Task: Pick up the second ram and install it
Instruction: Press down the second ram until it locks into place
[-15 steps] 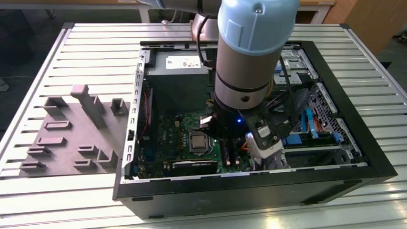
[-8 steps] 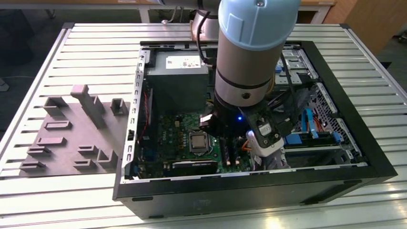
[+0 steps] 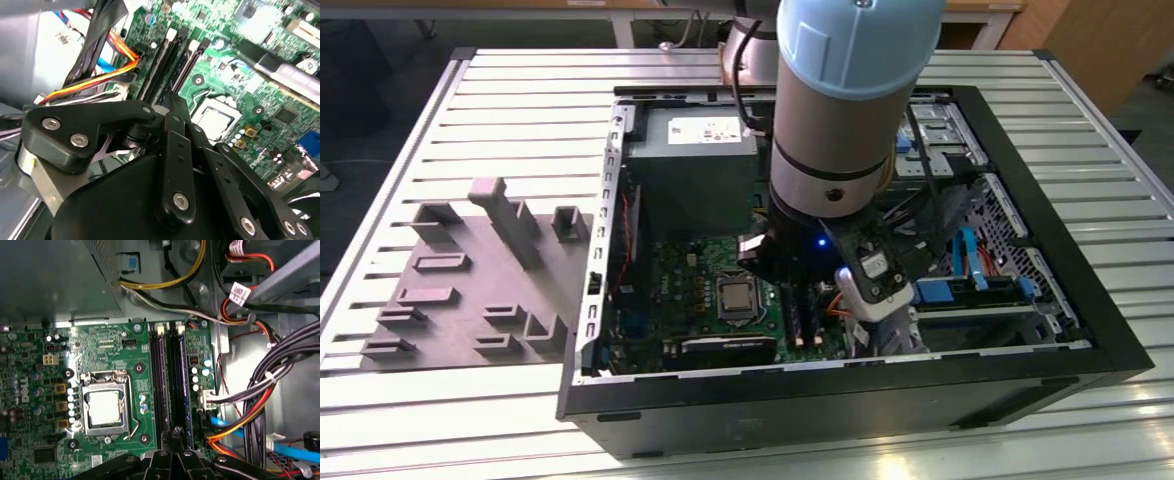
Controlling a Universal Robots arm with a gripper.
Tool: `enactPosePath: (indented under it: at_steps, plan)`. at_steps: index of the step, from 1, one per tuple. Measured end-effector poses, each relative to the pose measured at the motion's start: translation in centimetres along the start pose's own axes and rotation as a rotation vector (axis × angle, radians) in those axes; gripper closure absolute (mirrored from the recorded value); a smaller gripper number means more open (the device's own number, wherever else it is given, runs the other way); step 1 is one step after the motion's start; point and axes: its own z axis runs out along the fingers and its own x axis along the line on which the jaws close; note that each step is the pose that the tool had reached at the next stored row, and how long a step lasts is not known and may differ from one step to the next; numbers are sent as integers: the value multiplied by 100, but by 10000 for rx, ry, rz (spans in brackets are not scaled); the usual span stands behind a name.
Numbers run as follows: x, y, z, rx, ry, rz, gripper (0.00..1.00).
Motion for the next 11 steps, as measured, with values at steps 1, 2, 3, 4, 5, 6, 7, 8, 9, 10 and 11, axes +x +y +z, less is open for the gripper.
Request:
enactPosePath:
  at_steps: [1, 2, 3, 4, 5, 6, 7, 8, 9, 10, 11]
  plan:
    - [2, 22, 2, -2, 0, 0, 89]
    - [4, 44, 3, -2, -1, 0, 89]
    - [7, 67, 4, -3, 0, 0, 89]
    - [9, 87, 4, -1, 0, 1, 89]
    - [9, 97, 4, -1, 0, 1, 89]
    - [9, 97, 5, -3, -1, 0, 89]
    - [9, 97, 5, -2, 0, 0, 89]
    - [10, 99, 5, -2, 0, 0, 89]
    - [10, 100, 4, -1, 0, 0, 89]
    - [10, 100, 5, -1, 0, 0, 89]
    - [10, 100, 5, -2, -1, 0, 89]
